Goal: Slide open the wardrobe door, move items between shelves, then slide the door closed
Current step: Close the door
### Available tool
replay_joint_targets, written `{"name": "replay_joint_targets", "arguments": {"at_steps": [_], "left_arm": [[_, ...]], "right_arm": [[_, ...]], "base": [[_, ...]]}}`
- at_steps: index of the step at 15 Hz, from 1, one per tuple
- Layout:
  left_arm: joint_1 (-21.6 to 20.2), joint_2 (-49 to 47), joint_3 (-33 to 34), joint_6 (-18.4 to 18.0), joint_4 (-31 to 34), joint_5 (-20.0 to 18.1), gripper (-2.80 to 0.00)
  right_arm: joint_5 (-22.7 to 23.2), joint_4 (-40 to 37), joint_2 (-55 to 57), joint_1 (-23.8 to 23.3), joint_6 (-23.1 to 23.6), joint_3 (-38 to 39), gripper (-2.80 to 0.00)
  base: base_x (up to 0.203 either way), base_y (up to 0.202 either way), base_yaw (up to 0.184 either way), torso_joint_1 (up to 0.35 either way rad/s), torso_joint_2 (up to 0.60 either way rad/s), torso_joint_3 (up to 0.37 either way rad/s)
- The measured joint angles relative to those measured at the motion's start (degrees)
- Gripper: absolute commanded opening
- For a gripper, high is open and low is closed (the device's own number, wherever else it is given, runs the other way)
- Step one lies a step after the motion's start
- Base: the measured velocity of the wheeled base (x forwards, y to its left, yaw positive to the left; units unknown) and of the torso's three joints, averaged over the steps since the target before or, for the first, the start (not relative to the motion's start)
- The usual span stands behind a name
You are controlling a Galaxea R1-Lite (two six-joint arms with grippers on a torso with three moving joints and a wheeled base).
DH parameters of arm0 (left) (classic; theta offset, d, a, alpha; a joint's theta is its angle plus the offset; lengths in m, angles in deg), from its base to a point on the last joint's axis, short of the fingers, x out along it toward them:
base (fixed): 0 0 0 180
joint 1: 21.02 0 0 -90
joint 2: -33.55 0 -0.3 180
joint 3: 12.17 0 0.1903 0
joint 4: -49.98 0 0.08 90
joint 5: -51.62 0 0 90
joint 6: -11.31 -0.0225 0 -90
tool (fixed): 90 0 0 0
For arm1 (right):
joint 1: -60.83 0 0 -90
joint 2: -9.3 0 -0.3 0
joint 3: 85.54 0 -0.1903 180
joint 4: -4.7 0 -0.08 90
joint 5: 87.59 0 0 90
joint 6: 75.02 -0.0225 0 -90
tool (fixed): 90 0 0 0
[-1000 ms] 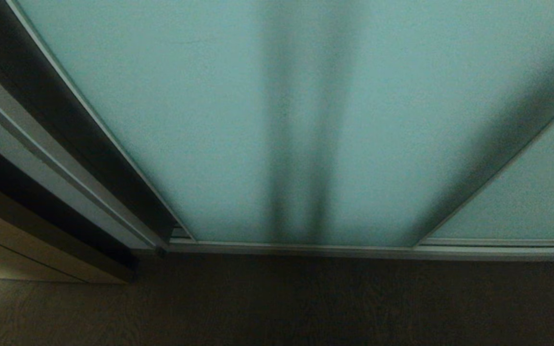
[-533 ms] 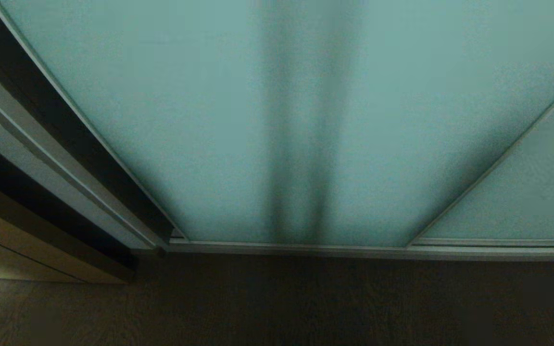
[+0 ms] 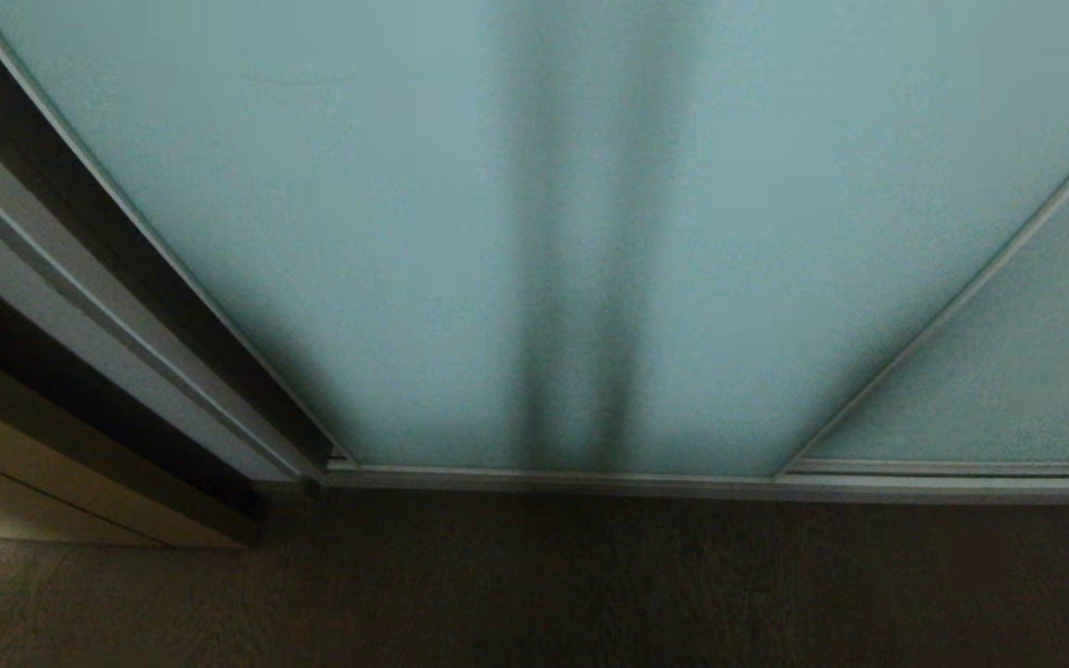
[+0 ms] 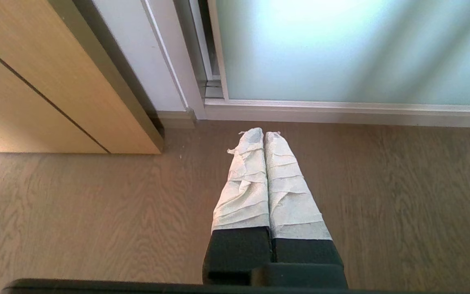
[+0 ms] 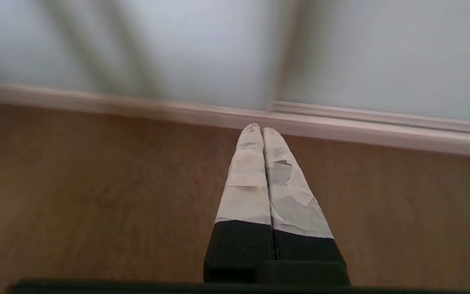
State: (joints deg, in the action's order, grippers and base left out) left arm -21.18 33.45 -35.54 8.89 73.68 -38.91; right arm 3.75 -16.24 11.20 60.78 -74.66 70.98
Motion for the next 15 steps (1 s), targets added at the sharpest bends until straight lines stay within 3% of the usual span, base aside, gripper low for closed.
{"name": "replay_joint_targets", "arguments": {"at_steps": [6,10,15], "left_arm": [[0.0,0.0,0.0,0.0,0.0,0.0,-2.80],[0.0,0.0,0.0,0.0,0.0,0.0,-2.80],[0.0,0.0,0.0,0.0,0.0,0.0,-2.80]], "right_arm": [[-0.9,-2.0,-1.9,0.0,0.7,0.1,-2.80],[0.2,-2.4,-2.1,0.0,5.1,0.1,-2.80],[-0.3,-2.4,-2.1,0.0,3.3,0.1,-2.80]], "base": [[0.000,0.000,0.000,0.000,0.00,0.000],[0.000,0.000,0.000,0.000,0.00,0.000],[0.000,0.000,0.000,0.000,0.00,0.000]]}}
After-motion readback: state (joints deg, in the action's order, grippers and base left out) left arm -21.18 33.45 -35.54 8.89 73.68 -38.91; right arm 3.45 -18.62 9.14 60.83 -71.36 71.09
